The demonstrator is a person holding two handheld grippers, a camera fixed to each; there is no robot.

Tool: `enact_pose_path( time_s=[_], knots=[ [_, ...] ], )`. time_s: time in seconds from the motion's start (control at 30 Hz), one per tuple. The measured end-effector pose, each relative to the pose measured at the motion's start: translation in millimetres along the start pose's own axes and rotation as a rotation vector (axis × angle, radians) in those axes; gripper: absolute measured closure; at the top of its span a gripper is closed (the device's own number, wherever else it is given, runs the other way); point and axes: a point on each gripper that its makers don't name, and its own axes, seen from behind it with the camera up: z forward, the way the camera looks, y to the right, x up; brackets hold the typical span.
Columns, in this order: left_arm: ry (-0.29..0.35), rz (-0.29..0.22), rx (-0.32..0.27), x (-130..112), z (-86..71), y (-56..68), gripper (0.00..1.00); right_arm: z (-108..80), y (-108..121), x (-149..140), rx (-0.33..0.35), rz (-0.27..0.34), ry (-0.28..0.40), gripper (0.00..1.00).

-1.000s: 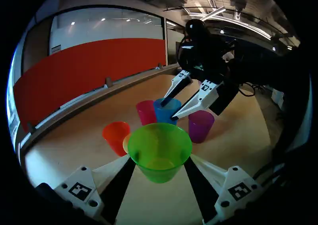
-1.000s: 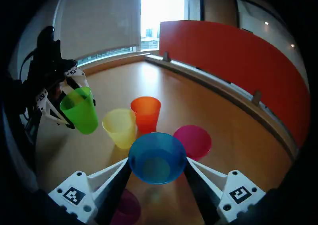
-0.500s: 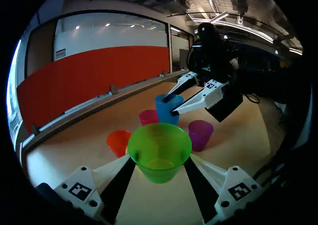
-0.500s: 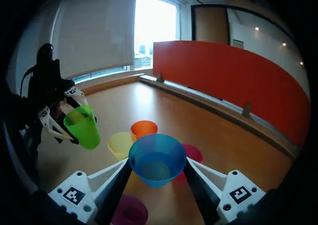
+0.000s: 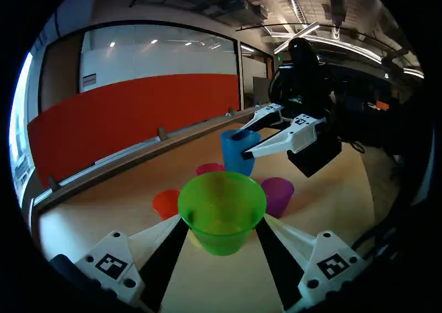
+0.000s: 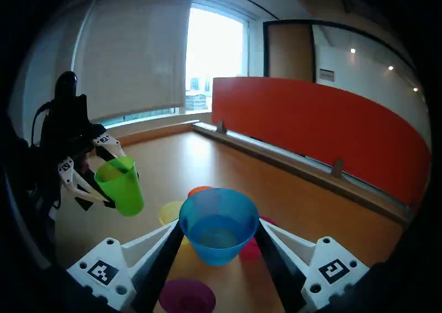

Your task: Pour water

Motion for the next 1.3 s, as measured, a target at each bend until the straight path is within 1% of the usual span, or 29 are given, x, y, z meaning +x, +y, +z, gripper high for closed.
enact_pose_path(
  time_s=[0.2, 0.37, 0.53, 0.73, 1.0, 1.3],
  knots=[
    [0.017, 0.001, 0.008, 7, -3.1, -0.3, 0.18, -3.2, -5, 16, -0.004, -0.014, 0.058, 0.10],
    [0.024, 0.006, 0.009, 9, -4.8, 1.7, 0.18, -5.9, -9, 28, -0.016, -0.024, 0.115, 0.10],
    [0.029, 0.007, 0.011, 11, -5.6, 2.7, 0.18, -7.4, -12, 39, -0.020, -0.014, 0.172, 0.10],
    [0.041, 0.004, 0.016, 15, -7.7, 2.1, 0.18, -10.2, -17, 47, -0.019, -0.004, 0.222, 0.10],
    [0.054, 0.000, 0.022, 17, -9.1, 1.4, 0.19, -15.5, -16, 56, -0.023, 0.009, 0.264, 0.10],
    [0.071, -0.001, 0.028, 20, -8.9, 0.3, 0.18, -18.5, -15, 59, -0.027, 0.000, 0.268, 0.10]
  ],
)
